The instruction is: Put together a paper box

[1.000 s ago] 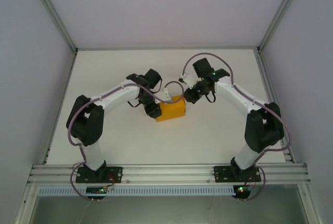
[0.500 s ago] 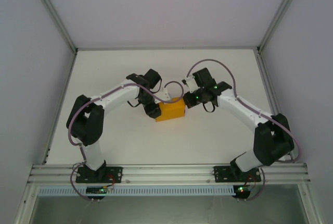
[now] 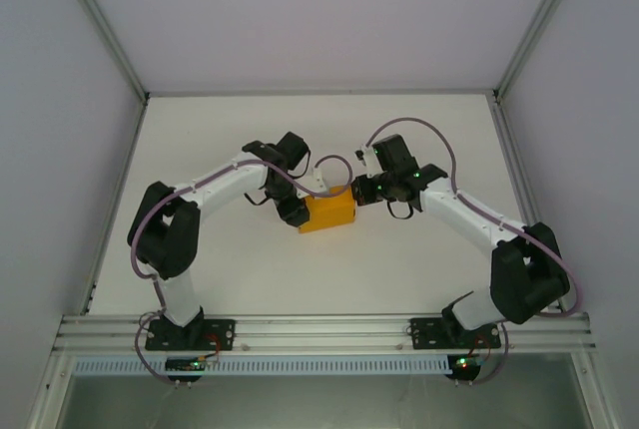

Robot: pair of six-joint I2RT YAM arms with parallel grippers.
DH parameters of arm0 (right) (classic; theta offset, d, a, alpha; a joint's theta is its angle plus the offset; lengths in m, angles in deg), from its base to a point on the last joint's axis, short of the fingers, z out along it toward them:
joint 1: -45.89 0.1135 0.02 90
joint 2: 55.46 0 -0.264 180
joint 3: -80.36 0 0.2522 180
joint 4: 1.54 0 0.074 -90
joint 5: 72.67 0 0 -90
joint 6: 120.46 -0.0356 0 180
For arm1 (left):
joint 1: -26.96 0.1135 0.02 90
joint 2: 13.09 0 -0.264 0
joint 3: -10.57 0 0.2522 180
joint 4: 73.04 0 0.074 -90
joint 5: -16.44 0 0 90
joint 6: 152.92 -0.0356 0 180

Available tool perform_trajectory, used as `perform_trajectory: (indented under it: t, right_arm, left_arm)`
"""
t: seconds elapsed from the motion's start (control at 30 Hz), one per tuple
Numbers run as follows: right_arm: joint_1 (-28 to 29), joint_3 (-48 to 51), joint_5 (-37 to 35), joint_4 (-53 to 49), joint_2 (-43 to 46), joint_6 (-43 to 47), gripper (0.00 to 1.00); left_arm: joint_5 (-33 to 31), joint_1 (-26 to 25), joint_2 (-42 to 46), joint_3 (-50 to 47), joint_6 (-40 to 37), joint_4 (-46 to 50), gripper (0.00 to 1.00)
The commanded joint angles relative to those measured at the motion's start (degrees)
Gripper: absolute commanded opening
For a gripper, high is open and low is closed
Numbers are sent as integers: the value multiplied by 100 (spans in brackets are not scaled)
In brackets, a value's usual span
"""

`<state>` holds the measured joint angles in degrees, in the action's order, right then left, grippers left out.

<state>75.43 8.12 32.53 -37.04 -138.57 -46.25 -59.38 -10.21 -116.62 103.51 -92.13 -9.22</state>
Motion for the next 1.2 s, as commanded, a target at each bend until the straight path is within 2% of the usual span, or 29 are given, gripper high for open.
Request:
perform_trajectory:
  t: [0.0, 0.23, 0.43, 0.7, 0.8, 0.93, 1.0, 1.07, 1.17]
  right_arm:
    - [71, 242, 564, -317, -118, -521, 0]
    - [-63, -445, 417, -789, -255, -542, 0]
    - [-59, -440, 213, -841, -268, -646, 0]
    - [348, 633, -264, -18, -82, 192, 0]
    - [387, 914, -665, 139, 108, 255, 0]
    - [447, 985, -856, 192, 267, 140, 0]
    - [463, 877, -920, 90, 278, -18, 0]
    - [528, 737, -1102, -74, 274, -151, 0]
    - [655, 519, -1582, -413, 244, -427, 0]
  left_arm:
    - [-147, 1, -290, 123, 180, -175, 41]
    - [-151, -1, -276, 123, 158, -181, 41]
    - [-156, 5, -229, 46, 143, -225, 41]
    - [-216, 3, -203, 9, 213, -331, 41]
    - [-213, 2, -195, 37, 257, -323, 42]
    - [-217, -5, -138, 71, 292, -331, 44]
    - [-223, 0, -91, 121, 354, -332, 49]
    - [-222, -1, -20, 176, 411, -355, 59]
    - [-237, -10, 158, 212, 490, -390, 85]
